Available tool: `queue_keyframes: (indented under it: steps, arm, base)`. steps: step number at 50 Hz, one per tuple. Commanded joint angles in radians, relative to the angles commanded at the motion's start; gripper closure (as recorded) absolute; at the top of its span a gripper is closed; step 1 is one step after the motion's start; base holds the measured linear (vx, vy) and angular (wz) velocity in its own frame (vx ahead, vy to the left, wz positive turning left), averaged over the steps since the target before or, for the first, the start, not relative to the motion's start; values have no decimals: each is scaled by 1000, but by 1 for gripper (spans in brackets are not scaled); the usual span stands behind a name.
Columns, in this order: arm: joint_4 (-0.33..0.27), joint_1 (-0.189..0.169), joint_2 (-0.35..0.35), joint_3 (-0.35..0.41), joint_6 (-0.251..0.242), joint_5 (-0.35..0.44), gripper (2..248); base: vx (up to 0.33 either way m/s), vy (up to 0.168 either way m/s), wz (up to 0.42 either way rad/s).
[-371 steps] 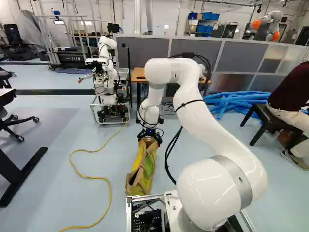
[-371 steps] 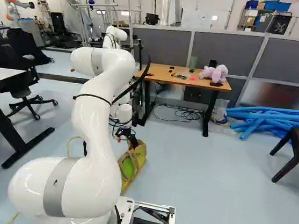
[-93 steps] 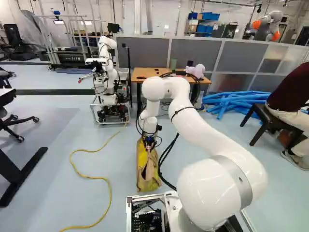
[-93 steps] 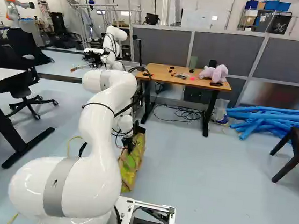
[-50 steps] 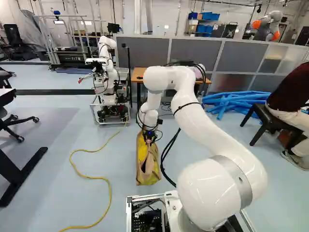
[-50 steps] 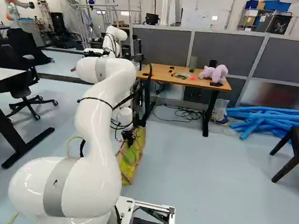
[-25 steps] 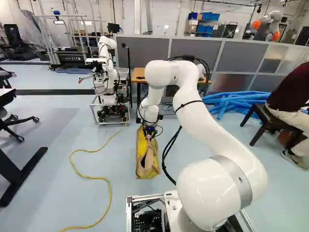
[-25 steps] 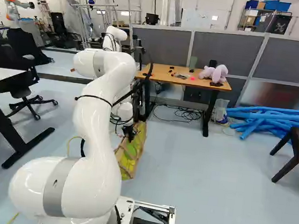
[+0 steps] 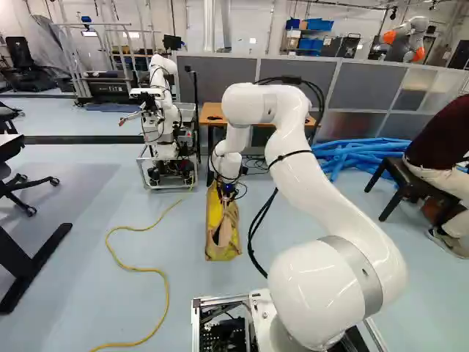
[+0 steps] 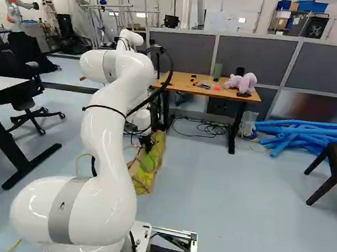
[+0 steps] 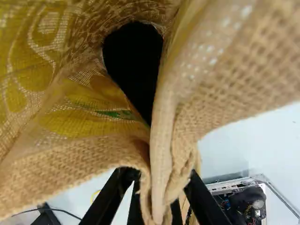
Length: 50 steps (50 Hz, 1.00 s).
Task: Pick up the bag on the ground and place it on the table
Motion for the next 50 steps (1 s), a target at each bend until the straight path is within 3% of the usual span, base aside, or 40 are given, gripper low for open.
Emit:
queue_keyframes:
  steps: [18,50]
  arm:
    - [-3,-9,21,-40,0,-22,215]
    - [-49,-28,-43,-186,0,-129,215]
  base:
    - [0,0,0]
    - [0,0,0]
